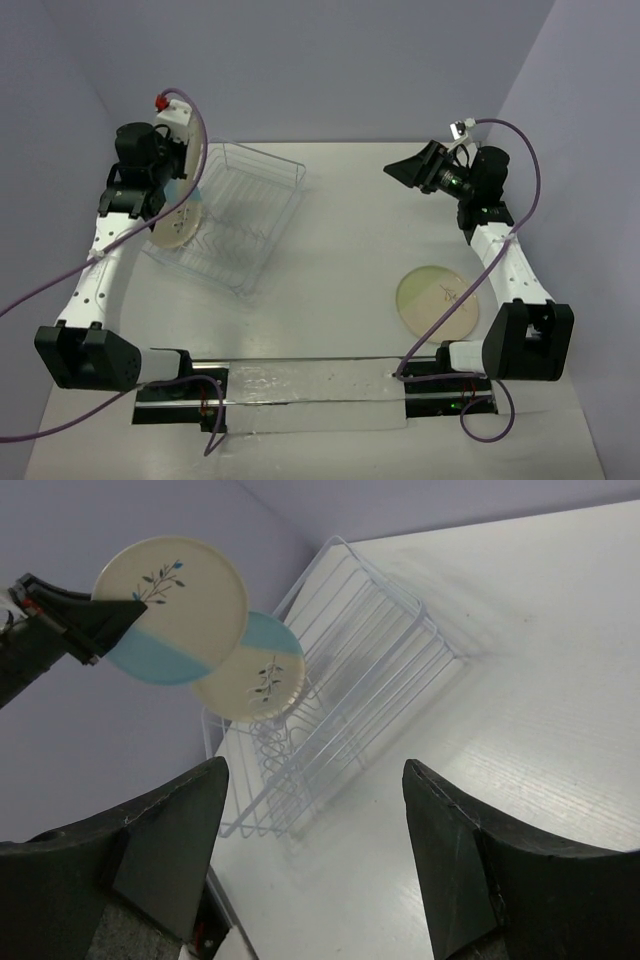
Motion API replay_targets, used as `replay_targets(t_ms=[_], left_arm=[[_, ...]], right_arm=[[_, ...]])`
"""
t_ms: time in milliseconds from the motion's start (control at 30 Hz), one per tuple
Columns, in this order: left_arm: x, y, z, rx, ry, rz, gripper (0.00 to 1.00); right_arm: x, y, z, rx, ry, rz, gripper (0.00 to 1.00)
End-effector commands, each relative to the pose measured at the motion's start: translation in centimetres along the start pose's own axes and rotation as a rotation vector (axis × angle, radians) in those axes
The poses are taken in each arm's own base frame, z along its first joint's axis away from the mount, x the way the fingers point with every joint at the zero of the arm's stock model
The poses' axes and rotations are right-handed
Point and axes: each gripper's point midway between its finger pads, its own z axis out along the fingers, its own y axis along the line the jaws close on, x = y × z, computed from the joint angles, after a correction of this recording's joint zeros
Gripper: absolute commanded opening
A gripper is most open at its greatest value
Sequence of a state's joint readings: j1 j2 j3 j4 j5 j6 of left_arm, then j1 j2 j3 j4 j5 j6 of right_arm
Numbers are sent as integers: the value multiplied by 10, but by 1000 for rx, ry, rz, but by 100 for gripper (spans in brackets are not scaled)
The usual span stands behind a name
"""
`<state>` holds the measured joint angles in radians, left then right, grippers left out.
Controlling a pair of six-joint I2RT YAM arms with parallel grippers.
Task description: Load the plates into the dish rack
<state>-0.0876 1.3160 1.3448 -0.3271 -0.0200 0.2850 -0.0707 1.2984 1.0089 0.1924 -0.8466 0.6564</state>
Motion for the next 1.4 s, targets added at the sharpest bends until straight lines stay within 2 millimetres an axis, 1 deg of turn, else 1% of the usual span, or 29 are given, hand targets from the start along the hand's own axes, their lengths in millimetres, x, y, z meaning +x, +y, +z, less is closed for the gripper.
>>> replay_targets(t_ms=[0,100,167,200,267,333,400,500,700,867,1067,1133,1367], left_arm=[[-43,16,-18,5,-202,16,0],[-40,9,-14,38,-217,11,0],[-35,11,-10,35,-204,-5,0],[-29,14,-7,29,-192,-12,0],[-22,9,-1,58,-176,-22,0],[-10,14,5,59,-145,-34,0],[-2,13,9,73,-127,-45,0],[1,8,9,110,-129,-58,0],[6,-10,4,202,-144,-74,0],[7,-10,4,202,-134,-75,0],[31,-9,18,184,-39,-101,0],[39,-4,21,145,-17,-105,0],[50,-6,17,137,-7,-111,0]], right_arm=[[-9,3,-7,-3,-28,-39,78],[-8,-1,-8,7,-28,-32,78],[-7,-4,-9,14,-29,-26,78],[-6,-6,-9,17,-28,-24,78],[-5,-9,-11,24,-29,-22,78],[-5,-11,-12,29,-28,-19,78],[-4,-15,-12,34,-25,-10,78],[-4,-18,-12,37,-22,-2,78],[0,-25,-10,42,-9,16,78],[1,-28,-10,44,-4,23,78],[1,-27,-12,43,-6,17,78],[1,-27,-12,42,-6,15,78],[3,-29,-13,46,-5,12,78]])
